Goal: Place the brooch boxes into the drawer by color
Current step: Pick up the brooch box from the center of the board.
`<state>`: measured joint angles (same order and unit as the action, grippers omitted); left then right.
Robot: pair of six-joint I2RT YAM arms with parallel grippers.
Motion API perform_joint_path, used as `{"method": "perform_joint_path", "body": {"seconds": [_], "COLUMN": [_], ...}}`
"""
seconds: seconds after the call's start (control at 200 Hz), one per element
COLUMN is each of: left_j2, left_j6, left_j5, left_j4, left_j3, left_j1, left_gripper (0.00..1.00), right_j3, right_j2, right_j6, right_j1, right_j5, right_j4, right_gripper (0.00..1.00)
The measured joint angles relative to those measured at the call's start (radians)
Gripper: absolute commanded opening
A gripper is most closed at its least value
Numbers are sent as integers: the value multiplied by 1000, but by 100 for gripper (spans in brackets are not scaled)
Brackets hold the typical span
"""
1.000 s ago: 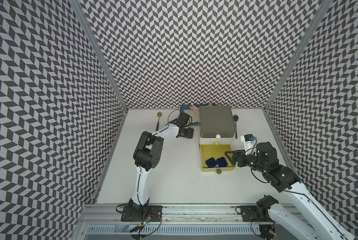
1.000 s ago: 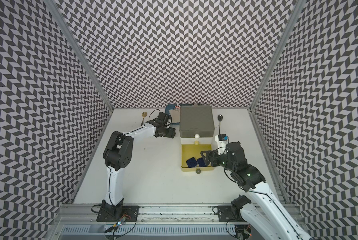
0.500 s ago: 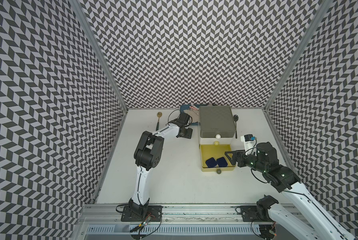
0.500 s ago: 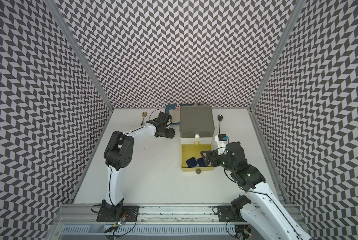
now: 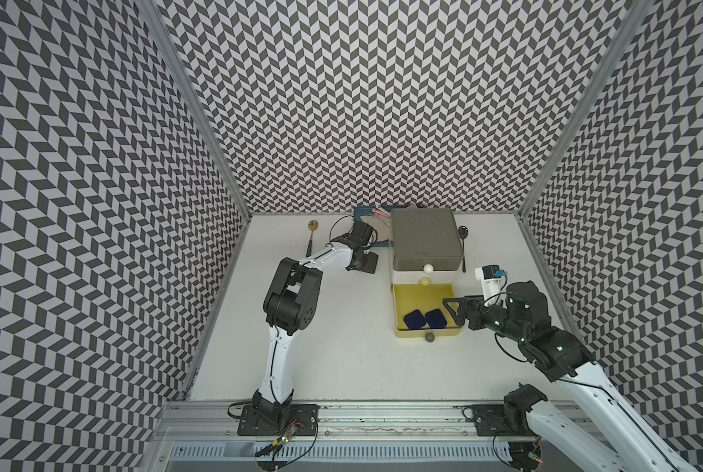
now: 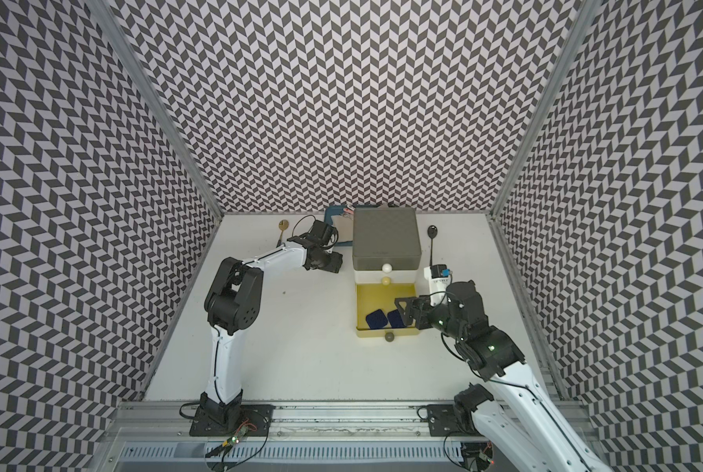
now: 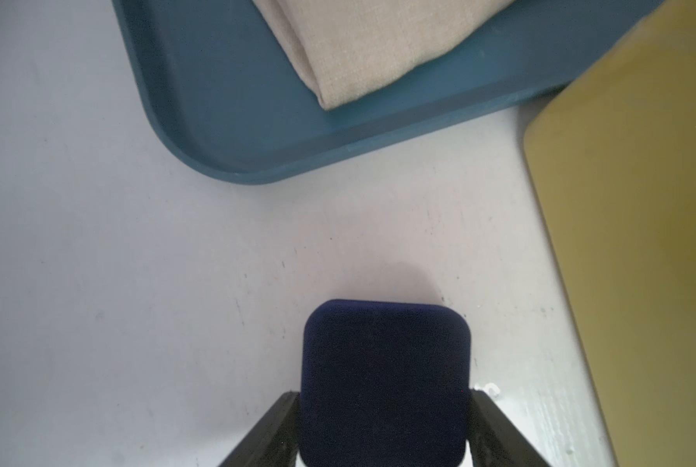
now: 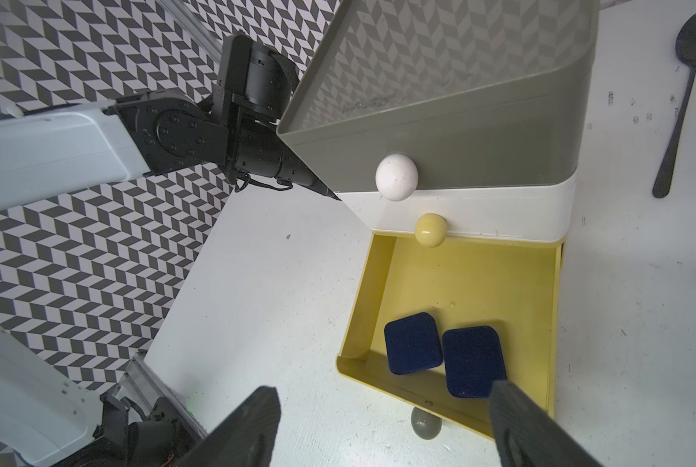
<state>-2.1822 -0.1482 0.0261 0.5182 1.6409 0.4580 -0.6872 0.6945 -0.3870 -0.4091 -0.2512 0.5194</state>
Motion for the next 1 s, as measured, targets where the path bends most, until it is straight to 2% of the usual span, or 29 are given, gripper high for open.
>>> {"method": "perform_joint_path", "body": {"seconds": [0.145, 0.24, 0.31, 0.396, 0.431, 0.476, 0.551, 0.696, 0.826, 1.001], "left_j2": [-17, -19, -19, -19, -19, -19, -17, 52, 227, 541], "left_j6": [2, 3, 2, 10, 8, 12, 14, 13, 14, 30], "left_j5": [5, 5, 6, 6, 6, 7, 11, 31, 33, 10], "left_j4": [13, 15, 15, 14, 14, 13, 13, 2, -27, -90], "left_j3": [7, 8, 8, 8, 8, 8, 6, -82, -253, -455], "left_j1": [0, 0, 0, 0, 0, 0, 0, 0, 3, 50], "left_gripper": [71, 65, 56, 37, 34, 35, 42, 43, 44, 44], "right_j3": [0, -1, -2, -3, -3, -4, -5, -10, -29, -75], "right_j2": [-8, -9, -9, -13, -14, -16, -16, -15, -13, 14], "right_j6": [-1, -2, -2, -2, -2, -2, -2, -2, -1, 2], "right_j1": [0, 0, 0, 0, 0, 0, 0, 0, 0, 0], "right_j5": [0, 0, 0, 1, 1, 1, 1, -2, -10, -39], "right_j4": [15, 26, 31, 36, 36, 35, 36, 39, 45, 52], "right_gripper": [86, 86, 86, 86, 86, 86, 86, 86, 86, 86]}}
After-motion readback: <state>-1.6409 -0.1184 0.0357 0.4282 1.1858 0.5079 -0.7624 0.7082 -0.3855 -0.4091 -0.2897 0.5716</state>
